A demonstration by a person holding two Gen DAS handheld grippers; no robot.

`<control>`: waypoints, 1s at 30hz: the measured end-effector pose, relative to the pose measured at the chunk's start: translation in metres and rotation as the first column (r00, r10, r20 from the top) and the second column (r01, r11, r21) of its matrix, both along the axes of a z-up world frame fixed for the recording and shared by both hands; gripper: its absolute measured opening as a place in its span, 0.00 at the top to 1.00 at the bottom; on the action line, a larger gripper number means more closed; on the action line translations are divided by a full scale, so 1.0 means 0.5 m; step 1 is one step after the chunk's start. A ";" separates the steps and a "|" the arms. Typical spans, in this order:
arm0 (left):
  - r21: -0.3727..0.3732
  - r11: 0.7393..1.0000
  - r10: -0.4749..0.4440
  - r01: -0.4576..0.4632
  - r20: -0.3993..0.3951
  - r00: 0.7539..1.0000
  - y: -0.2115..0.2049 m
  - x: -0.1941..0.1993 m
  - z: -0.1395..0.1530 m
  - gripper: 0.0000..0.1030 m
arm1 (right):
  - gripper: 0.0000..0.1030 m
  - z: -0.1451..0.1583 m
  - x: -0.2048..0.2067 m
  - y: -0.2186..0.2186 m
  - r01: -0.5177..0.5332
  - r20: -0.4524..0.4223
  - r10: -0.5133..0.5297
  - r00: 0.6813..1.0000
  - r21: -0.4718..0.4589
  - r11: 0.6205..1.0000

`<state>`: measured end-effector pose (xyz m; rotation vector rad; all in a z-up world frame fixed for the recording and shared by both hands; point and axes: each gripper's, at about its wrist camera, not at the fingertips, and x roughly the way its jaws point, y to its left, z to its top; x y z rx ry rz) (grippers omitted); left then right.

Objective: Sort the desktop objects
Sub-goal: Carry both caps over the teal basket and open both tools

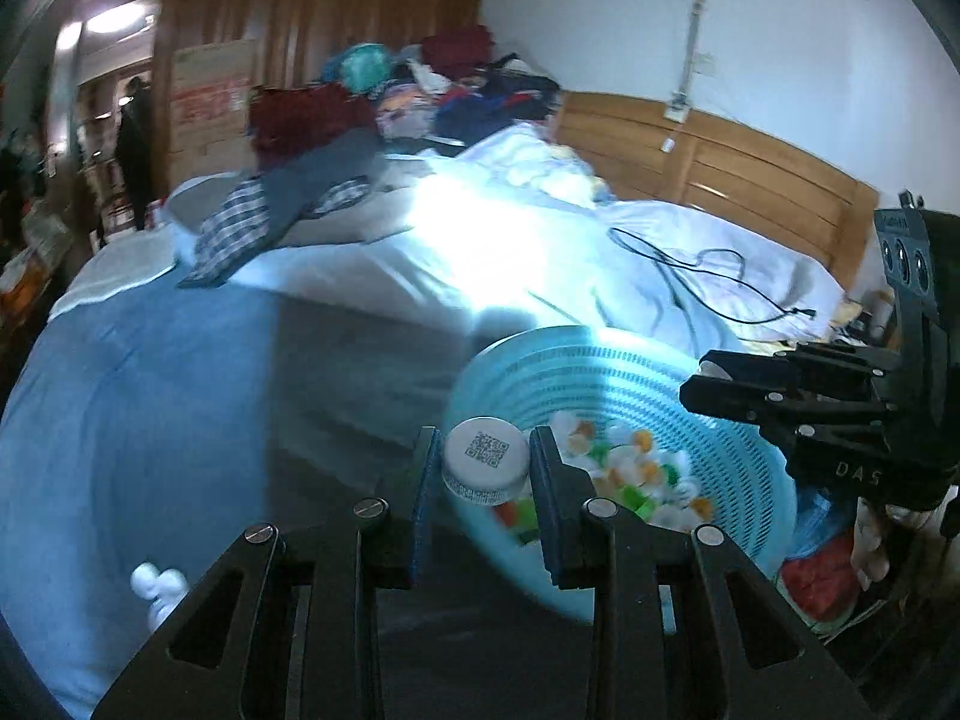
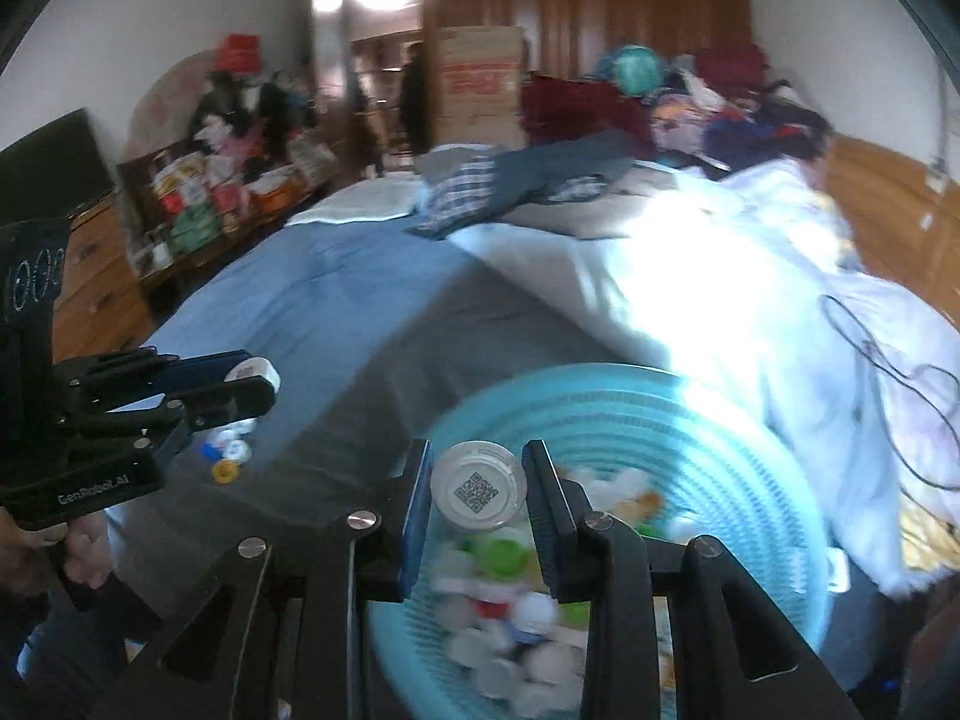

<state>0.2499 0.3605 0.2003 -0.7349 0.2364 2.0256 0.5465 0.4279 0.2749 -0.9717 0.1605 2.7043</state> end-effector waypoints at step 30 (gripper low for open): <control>-0.099 0.981 -0.159 0.164 0.063 0.985 0.211 0.096 -0.028 0.76 | 0.68 -0.005 0.089 0.150 0.125 0.023 -0.123 0.992 -0.109 0.986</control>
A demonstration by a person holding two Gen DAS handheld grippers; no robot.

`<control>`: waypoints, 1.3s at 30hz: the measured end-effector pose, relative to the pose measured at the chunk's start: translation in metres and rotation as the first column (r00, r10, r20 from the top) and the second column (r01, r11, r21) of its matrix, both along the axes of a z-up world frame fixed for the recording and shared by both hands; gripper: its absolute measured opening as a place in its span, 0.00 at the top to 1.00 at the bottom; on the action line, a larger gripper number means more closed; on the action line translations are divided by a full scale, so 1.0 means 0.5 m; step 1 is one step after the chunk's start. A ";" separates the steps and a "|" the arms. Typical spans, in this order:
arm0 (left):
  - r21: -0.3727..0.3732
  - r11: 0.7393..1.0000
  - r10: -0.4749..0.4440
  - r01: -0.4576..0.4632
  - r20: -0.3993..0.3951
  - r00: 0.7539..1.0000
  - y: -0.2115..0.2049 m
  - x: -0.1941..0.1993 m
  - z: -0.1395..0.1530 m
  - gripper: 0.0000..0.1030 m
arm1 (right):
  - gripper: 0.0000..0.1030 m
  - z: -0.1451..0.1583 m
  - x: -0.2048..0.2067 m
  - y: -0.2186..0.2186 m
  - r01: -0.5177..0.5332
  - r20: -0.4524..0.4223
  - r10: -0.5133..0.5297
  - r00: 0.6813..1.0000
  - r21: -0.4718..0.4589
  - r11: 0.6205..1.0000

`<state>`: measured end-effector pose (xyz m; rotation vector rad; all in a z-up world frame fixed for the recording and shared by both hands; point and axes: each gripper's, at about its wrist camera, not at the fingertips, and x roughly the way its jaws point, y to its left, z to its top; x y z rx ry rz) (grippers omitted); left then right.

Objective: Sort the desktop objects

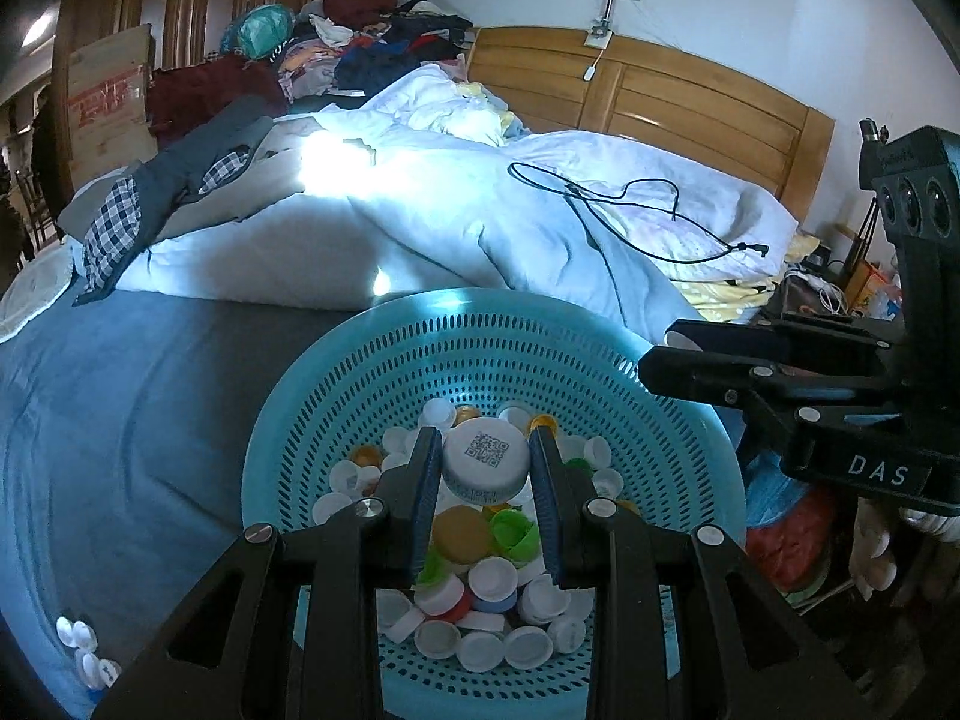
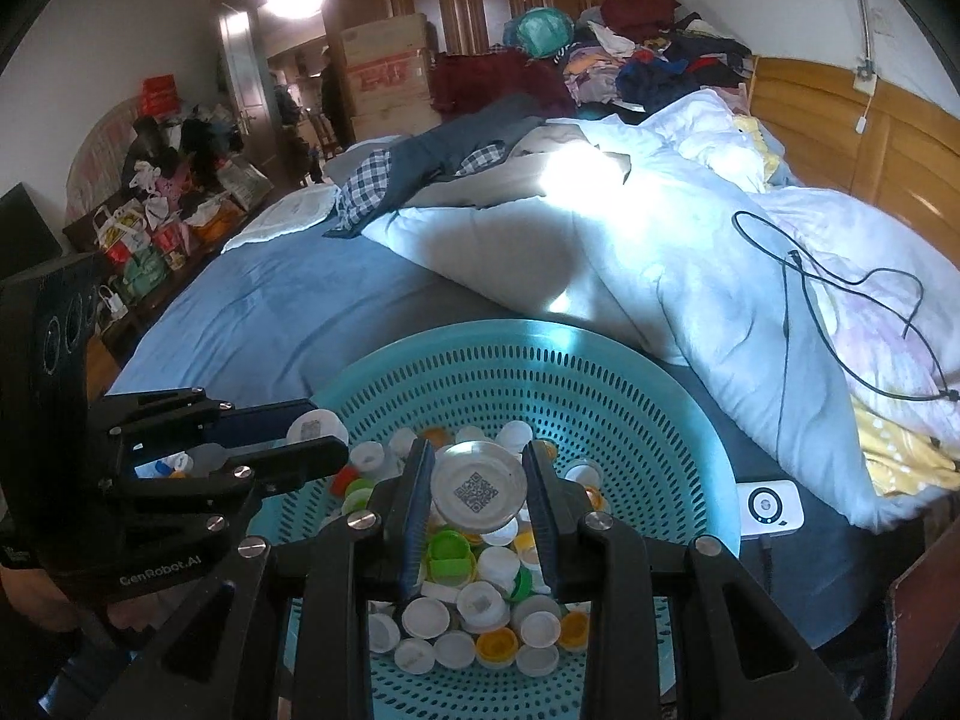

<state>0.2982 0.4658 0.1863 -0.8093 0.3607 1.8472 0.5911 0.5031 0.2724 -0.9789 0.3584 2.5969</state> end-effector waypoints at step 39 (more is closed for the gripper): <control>-0.010 0.935 0.354 -0.354 -0.023 0.935 -0.334 -0.180 -0.104 0.33 | 0.10 -0.058 -0.187 -0.234 -0.223 0.057 0.221 0.974 0.039 0.974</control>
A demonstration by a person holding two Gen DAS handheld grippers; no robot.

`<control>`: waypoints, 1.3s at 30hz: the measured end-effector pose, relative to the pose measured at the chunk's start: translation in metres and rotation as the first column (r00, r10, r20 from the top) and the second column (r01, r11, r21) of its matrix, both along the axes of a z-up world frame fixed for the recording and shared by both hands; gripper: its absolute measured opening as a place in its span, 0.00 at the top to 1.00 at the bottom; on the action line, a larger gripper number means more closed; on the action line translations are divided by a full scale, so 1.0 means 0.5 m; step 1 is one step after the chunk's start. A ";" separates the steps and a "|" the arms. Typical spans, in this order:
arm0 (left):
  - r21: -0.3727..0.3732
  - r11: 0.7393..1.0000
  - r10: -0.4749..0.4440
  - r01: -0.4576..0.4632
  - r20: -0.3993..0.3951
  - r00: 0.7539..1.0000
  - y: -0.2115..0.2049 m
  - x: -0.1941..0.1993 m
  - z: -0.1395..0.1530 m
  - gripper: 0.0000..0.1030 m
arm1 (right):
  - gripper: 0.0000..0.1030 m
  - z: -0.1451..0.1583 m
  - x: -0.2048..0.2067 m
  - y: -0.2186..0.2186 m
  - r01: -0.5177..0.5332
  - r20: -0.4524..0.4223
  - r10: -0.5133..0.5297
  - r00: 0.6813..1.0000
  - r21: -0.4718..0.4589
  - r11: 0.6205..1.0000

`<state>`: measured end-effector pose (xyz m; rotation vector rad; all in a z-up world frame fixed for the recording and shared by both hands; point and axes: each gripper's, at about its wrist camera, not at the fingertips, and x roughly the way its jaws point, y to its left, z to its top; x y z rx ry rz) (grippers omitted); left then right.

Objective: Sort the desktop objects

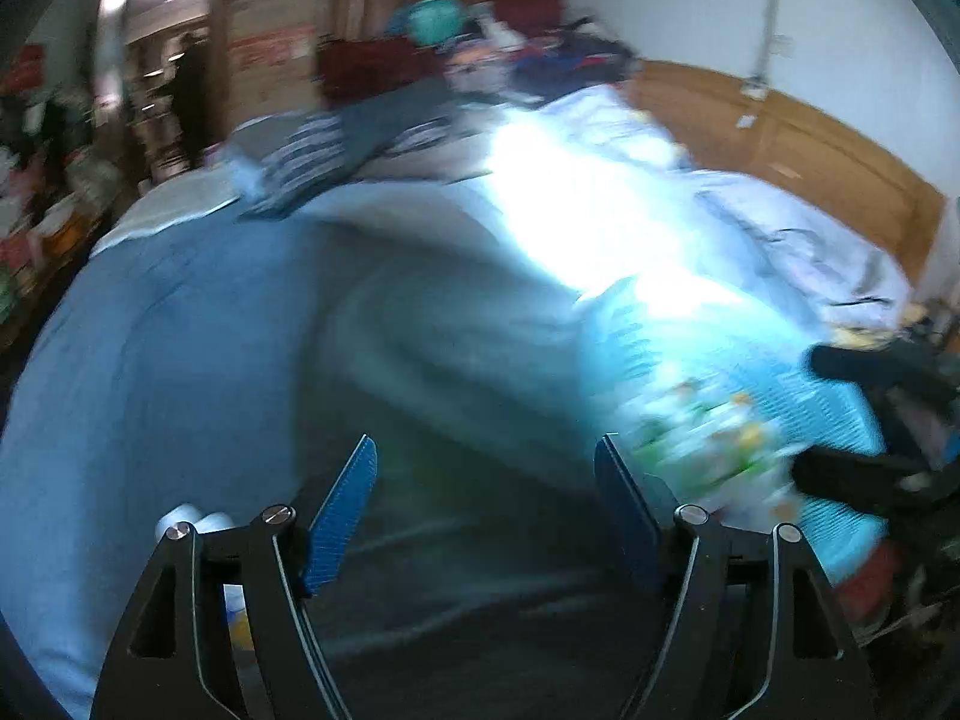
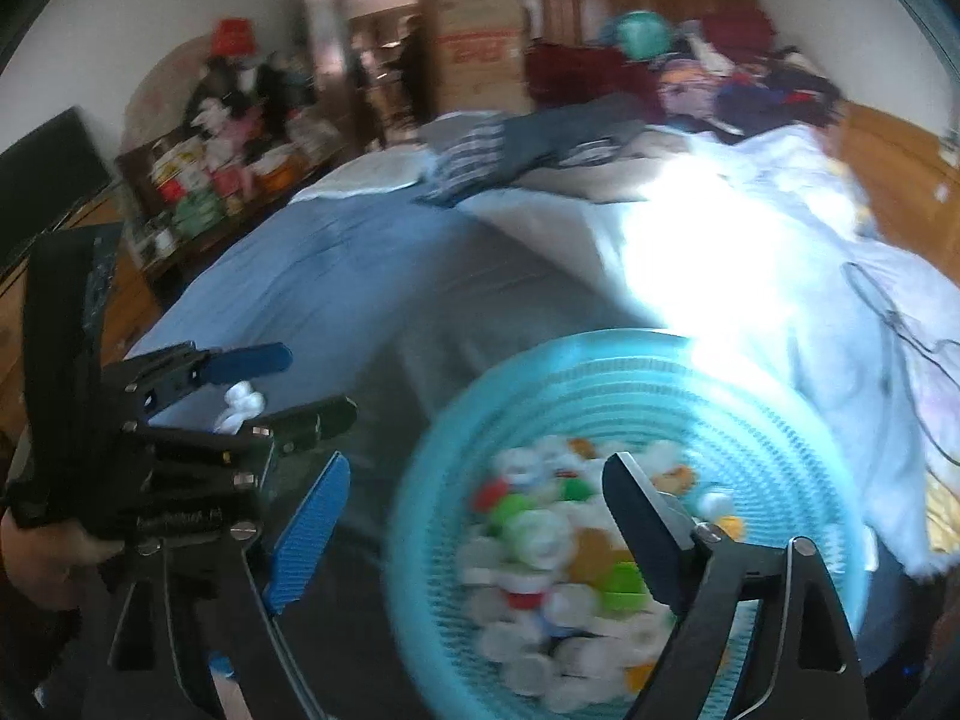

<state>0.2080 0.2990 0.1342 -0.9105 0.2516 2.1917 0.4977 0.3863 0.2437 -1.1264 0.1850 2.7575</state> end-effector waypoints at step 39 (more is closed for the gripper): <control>-0.249 0.782 0.602 -0.571 0.063 0.796 -0.378 -0.300 -0.267 0.01 | 0.00 -0.380 -0.375 -0.153 -0.001 0.166 0.008 0.986 -0.043 0.999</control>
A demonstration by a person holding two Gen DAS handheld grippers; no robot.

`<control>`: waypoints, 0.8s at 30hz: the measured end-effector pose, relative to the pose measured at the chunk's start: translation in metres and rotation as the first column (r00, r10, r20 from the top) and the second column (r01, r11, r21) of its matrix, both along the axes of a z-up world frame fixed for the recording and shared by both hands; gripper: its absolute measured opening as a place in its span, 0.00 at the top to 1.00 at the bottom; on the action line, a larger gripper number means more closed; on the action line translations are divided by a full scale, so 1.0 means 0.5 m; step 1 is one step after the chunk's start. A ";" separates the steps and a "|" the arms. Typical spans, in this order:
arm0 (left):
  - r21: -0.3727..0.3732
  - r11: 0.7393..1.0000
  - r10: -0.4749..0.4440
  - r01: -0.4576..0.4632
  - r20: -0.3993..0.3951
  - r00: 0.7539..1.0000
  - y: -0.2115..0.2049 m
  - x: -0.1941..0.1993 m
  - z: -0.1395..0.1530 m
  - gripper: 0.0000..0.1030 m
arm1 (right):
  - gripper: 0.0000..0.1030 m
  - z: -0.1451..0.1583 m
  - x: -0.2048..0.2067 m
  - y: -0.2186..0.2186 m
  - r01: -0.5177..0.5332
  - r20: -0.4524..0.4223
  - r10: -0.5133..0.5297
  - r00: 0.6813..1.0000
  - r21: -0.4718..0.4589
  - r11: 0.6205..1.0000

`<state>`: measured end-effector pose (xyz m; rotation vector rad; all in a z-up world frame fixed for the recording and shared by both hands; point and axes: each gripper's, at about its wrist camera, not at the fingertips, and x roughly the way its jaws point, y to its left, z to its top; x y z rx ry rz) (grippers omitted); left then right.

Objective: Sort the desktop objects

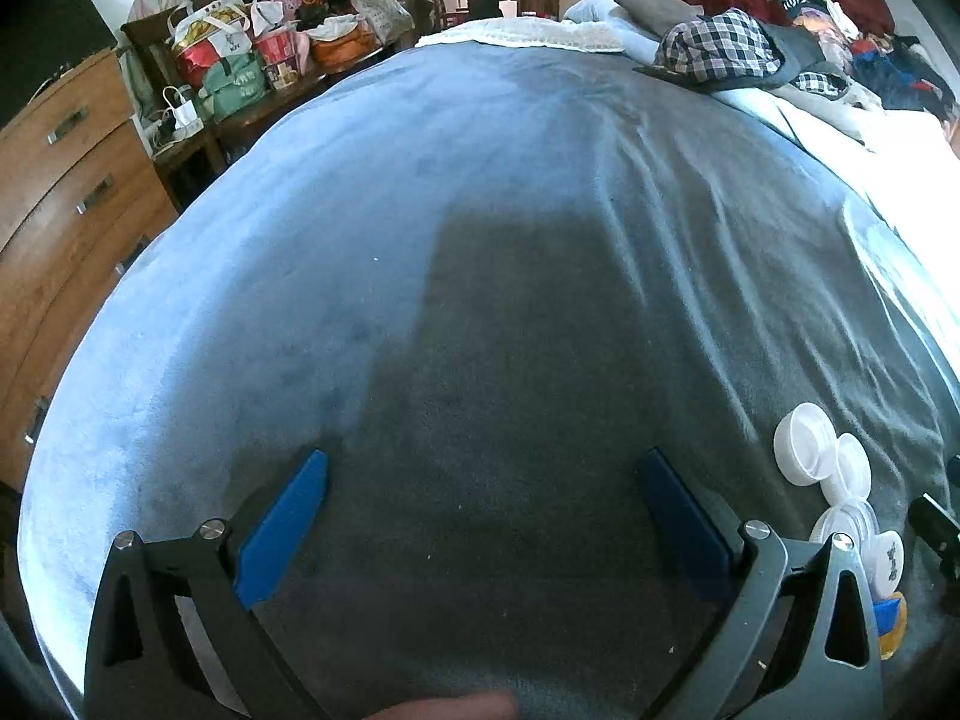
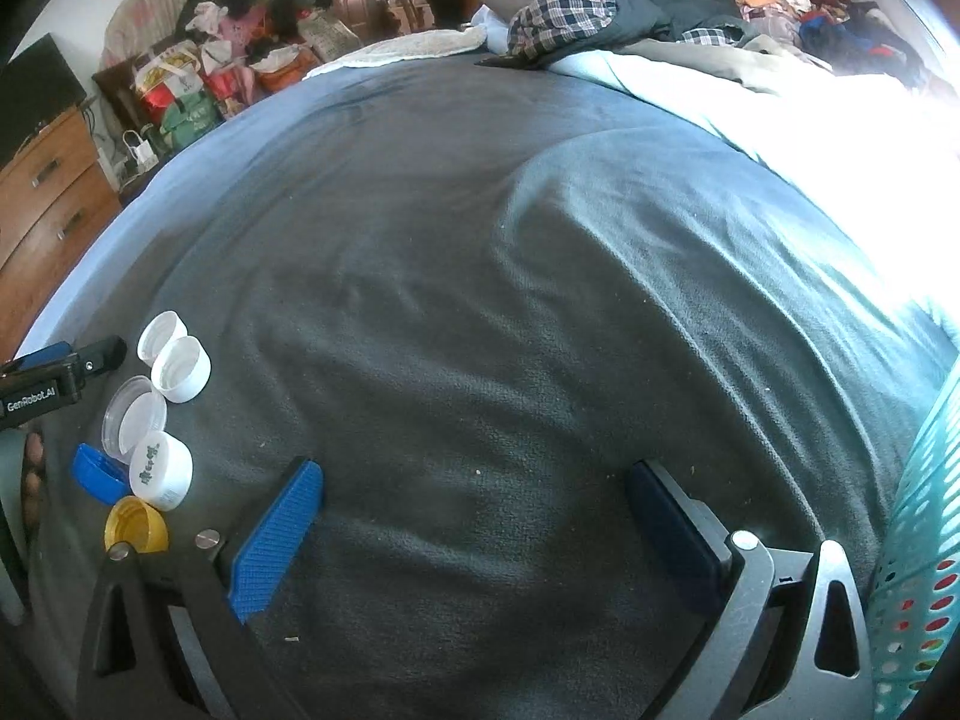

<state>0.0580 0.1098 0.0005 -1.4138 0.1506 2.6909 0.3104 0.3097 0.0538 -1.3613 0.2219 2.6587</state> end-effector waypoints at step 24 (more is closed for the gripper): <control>0.007 1.000 0.002 -0.002 0.003 1.000 0.001 -0.009 0.000 0.01 | 0.00 0.002 -0.002 -0.004 -0.008 -0.011 0.008 1.000 -0.002 1.000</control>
